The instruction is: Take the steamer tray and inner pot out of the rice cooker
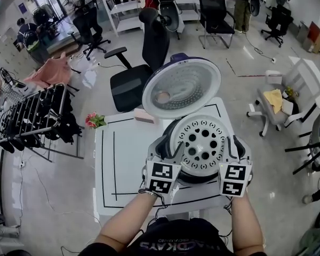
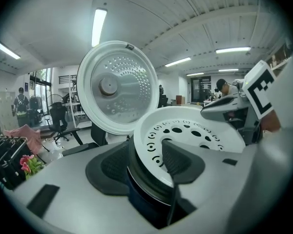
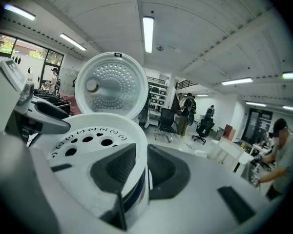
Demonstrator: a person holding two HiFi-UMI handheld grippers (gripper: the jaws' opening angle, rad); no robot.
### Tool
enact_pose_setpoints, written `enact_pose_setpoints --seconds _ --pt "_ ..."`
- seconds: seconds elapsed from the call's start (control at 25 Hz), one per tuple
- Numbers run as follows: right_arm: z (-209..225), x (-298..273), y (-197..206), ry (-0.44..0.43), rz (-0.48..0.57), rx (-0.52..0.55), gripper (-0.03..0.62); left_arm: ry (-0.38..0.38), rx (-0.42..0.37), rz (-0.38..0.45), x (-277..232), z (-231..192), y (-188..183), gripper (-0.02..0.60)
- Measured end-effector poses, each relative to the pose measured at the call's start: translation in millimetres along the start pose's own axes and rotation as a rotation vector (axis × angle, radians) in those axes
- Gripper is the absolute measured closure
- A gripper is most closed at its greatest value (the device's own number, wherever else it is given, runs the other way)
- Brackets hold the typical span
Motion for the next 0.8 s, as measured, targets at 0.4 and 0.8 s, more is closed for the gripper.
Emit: enact_pose_setpoints --seconds 0.4,0.8 --pt "26.3 9.3 14.6 -0.053 0.006 -0.278 0.517 -0.002 -0.009 -0.044 -9.7 17.6 -8.9 0.421" --pt "36.1 11.8 17.8 -0.094 0.028 -0.347 0.516 0.026 0.071 -0.117 -11.2 25.1 -10.7 0.419"
Point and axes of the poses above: the fingertips, and each gripper's own axes: x backward along the fingers, z to its right, y out of its underside, the point moved 2 cm from there along x, backward along the fingers, and after that the axes turned 1 degree about x, right-handed, at the moved point
